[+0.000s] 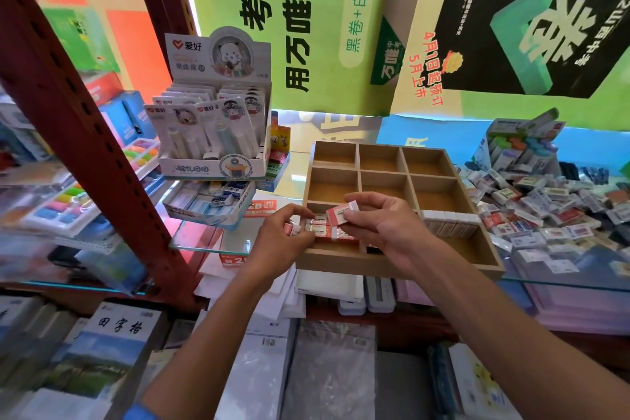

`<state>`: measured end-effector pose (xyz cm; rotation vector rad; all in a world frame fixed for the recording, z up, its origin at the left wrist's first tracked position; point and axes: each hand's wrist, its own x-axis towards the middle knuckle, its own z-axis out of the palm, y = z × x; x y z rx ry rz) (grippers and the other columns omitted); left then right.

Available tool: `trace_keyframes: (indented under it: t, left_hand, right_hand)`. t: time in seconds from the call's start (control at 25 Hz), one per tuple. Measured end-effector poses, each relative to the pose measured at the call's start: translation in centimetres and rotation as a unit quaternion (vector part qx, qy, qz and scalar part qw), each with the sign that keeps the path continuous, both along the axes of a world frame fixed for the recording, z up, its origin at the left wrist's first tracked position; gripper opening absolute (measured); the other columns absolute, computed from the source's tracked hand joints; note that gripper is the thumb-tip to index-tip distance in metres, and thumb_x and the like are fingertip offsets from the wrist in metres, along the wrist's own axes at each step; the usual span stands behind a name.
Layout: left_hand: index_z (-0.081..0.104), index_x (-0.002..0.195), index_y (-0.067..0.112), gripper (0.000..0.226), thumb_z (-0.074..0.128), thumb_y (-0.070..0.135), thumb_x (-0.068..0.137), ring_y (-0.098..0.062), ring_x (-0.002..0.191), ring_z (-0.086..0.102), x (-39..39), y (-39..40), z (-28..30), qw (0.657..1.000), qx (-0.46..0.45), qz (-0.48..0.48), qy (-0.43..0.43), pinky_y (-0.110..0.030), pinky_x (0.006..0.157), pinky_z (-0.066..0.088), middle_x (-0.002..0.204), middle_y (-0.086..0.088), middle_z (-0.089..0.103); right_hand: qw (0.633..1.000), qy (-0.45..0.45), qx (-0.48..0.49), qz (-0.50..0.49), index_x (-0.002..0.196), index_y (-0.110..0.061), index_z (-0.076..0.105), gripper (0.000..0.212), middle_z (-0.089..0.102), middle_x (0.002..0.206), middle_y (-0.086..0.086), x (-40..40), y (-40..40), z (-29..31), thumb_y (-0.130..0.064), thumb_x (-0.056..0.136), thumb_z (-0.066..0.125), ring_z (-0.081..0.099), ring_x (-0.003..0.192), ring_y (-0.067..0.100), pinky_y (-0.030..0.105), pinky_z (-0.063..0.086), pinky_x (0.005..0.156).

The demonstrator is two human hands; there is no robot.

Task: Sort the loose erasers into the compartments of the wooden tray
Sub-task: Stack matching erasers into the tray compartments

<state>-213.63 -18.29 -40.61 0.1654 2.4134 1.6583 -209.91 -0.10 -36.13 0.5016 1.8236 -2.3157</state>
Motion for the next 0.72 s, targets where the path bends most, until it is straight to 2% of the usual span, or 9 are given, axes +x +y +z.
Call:
trace_keyframes:
  t: [0.12, 0.2, 0.32, 0.44, 0.52, 0.6, 0.72]
  left_hand:
    - [0.063, 0.11, 0.031, 0.024, 0.07, 0.022, 0.09, -0.008, 0.092, 0.055, 0.1, 0.1, 0.1, 1.0, -0.007, 0.001, -0.005, -0.017, 0.066, 0.053, 0.112, 0.005, 0.052]
    - [0.066, 0.108, 0.031, 0.02, 0.072, 0.026, 0.089, -0.009, 0.091, 0.059, 0.4, 0.2, 0.5, 1.0, -0.009, 0.02, 0.02, -0.019, 0.066, 0.055, 0.111, 0.006, 0.057]
    - [0.073, 0.094, 0.03, 0.006, 0.071, 0.027, 0.089, -0.005, 0.085, 0.066, 0.8, 0.1, 2.1, 0.995, 0.079, 0.04, 0.045, -0.016, 0.06, 0.052, 0.099, 0.008, 0.068]
    - [0.075, 0.094, 0.028, 0.007, 0.073, 0.03, 0.087, 0.0, 0.086, 0.065, 1.1, 0.5, 3.7, 0.998, 0.051, -0.027, 0.036, -0.011, 0.059, 0.048, 0.09, 0.013, 0.068]
    - [0.075, 0.095, 0.027, 0.01, 0.073, 0.031, 0.086, -0.006, 0.088, 0.065, 1.1, 0.8, 4.0, 0.998, 0.055, -0.012, 0.036, -0.012, 0.06, 0.049, 0.09, 0.011, 0.069]
    - [0.073, 0.092, 0.029, 0.006, 0.074, 0.028, 0.086, -0.008, 0.086, 0.065, 1.0, 0.8, 3.7, 0.998, 0.054, 0.004, 0.044, -0.012, 0.06, 0.049, 0.089, 0.011, 0.069]
    - [0.07, 0.091, 0.031, 0.008, 0.074, 0.028, 0.085, -0.009, 0.085, 0.064, 1.3, 0.5, 3.1, 0.999, 0.003, -0.023, 0.043, -0.017, 0.065, 0.052, 0.089, 0.01, 0.067]
  right_hand:
    - [0.999, 0.024, 0.038, 0.01, 0.109, -0.014, 0.069, 0.026, 0.073, 0.107, 0.008, 0.0, 0.2, 0.0, -0.006, 0.084, 0.072, 0.073, 0.091, 0.025, 0.031, 0.062, 0.068]
    - [0.996, 0.031, 0.083, 0.01, 0.109, -0.015, 0.067, 0.026, 0.072, 0.108, 0.007, -0.1, 0.3, 0.2, -0.008, 0.085, 0.073, 0.071, 0.096, 0.024, 0.029, 0.061, 0.07]
    - [0.981, 0.076, 0.17, 0.048, 0.107, -0.021, 0.071, 0.021, 0.072, 0.106, 0.001, -0.5, 0.3, 0.9, -0.012, 0.088, 0.07, 0.068, 0.099, 0.018, 0.027, 0.06, 0.075]
    - [0.976, 0.113, 0.174, 0.068, 0.11, -0.025, 0.071, 0.024, 0.07, 0.109, -0.004, -0.8, -0.6, 1.4, -0.013, 0.089, 0.07, 0.066, 0.102, 0.016, 0.033, 0.059, 0.086]
    - [0.971, 0.125, 0.2, 0.035, 0.112, -0.026, 0.066, 0.028, 0.067, 0.109, -0.007, -1.1, -1.4, 0.9, -0.019, 0.086, 0.074, 0.065, 0.103, 0.015, 0.036, 0.059, 0.086]
    - [0.951, 0.141, 0.273, 0.017, 0.107, -0.025, 0.064, 0.027, 0.068, 0.104, -0.007, -1.1, -1.8, 0.0, -0.024, 0.084, 0.077, 0.066, 0.097, 0.012, 0.031, 0.059, 0.082]
    - [0.928, 0.156, 0.331, 0.073, 0.108, -0.023, 0.069, 0.026, 0.07, 0.1, -0.009, -1.0, -2.0, -0.7, -0.026, 0.084, 0.078, 0.065, 0.093, 0.008, 0.023, 0.056, 0.079]
